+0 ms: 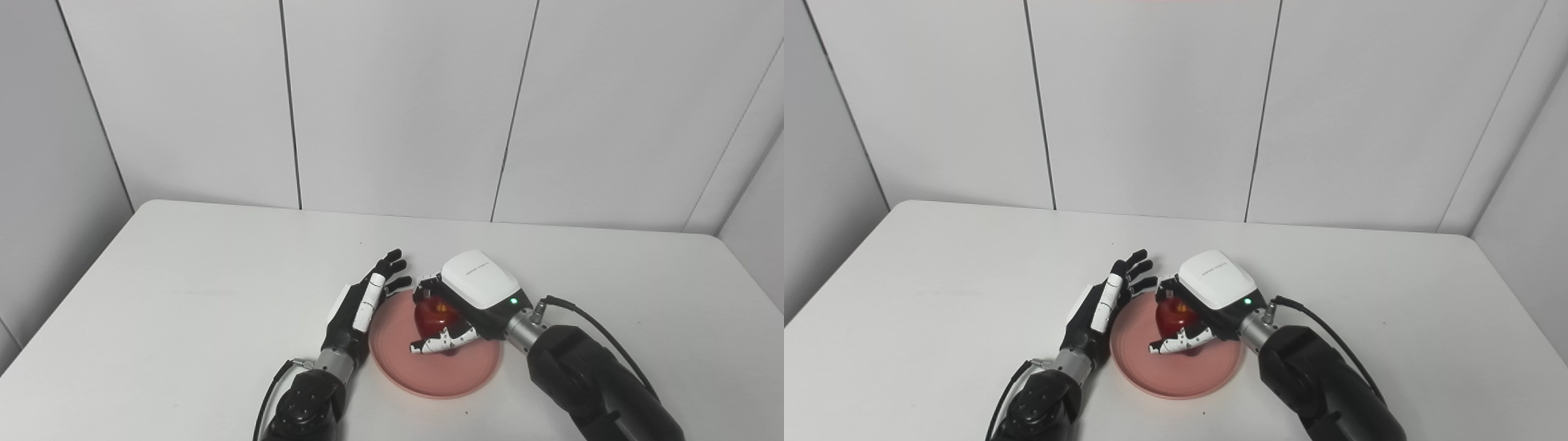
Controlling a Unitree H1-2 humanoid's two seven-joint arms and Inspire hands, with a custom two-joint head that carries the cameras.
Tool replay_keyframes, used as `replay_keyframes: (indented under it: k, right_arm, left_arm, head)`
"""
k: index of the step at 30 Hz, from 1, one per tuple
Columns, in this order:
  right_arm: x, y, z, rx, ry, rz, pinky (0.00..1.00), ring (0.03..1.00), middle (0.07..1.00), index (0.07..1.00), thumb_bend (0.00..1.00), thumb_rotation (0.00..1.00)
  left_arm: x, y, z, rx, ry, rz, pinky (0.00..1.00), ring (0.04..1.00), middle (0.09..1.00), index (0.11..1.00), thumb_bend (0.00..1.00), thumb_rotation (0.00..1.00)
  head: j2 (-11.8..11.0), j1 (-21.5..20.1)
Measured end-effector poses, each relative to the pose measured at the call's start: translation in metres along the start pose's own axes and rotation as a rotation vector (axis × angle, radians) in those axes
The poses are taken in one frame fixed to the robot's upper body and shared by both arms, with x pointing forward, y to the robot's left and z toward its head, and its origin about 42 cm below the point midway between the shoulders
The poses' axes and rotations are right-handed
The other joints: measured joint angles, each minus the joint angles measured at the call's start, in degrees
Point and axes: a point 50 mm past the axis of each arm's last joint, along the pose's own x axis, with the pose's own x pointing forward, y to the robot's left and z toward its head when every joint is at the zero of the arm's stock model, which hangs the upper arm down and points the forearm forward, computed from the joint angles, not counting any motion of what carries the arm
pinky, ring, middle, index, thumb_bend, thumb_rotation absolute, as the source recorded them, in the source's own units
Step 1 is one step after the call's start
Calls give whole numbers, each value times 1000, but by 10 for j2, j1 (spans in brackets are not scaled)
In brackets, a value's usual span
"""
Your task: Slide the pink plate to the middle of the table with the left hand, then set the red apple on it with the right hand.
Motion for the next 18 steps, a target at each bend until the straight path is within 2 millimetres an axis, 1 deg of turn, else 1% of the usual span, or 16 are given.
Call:
replay_keyframes:
  k: [2,4,5,8,9,10,11,13,14,15,18]
  right_arm:
    - [0,0,0,1,0,-1,250,330,443,542,398,490]
    - [0,0,0,1,0,-1,244,321,429,522,433,559]
    - [0,0,0,1,1,-1,243,319,427,520,437,566]
    - [-1,0,0,2,1,-4,224,290,399,478,528,623]
    - [-1,1,0,3,0,-6,243,316,422,499,572,639]
    - [-1,1,-1,5,1,-11,270,349,451,525,612,650]
    - [-2,1,-1,7,2,-16,337,418,506,572,680,666]
    - [-3,2,-1,11,5,-16,429,502,584,657,805,713]
    - [-3,2,-2,10,6,-15,434,506,589,662,812,716]
    - [-3,2,-2,8,7,-15,476,540,618,680,848,728]
    - [-5,2,-4,3,9,-12,660,700,739,740,949,752]
  left_arm:
    - [0,0,0,0,0,0,826,858,919,888,775,976]
    - [0,0,0,0,0,0,822,860,919,889,772,981]
    - [0,0,0,0,0,0,822,860,920,889,772,982]
    - [0,0,0,1,0,-1,811,858,914,885,780,982]
    - [0,0,0,2,0,-2,808,865,911,883,780,981]
    - [0,0,0,2,1,-2,808,870,908,880,779,980]
    - [0,0,0,2,1,-2,806,883,904,877,775,982]
    - [0,0,0,10,2,-3,800,917,901,870,776,990]
    - [0,0,0,18,3,-3,799,918,901,869,776,991]
    - [0,0,0,21,3,-3,798,919,899,867,772,992]
    - [0,0,0,22,3,-4,790,874,900,868,770,990]
  head:
    - [0,0]
    - [0,0]
    - [0,0]
    - [0,-1]
    - [0,-1]
    - [0,-1]
    - [0,-1]
    - [0,-1]
    - [0,-1]
    - [0,-1]
    - [2,-2]
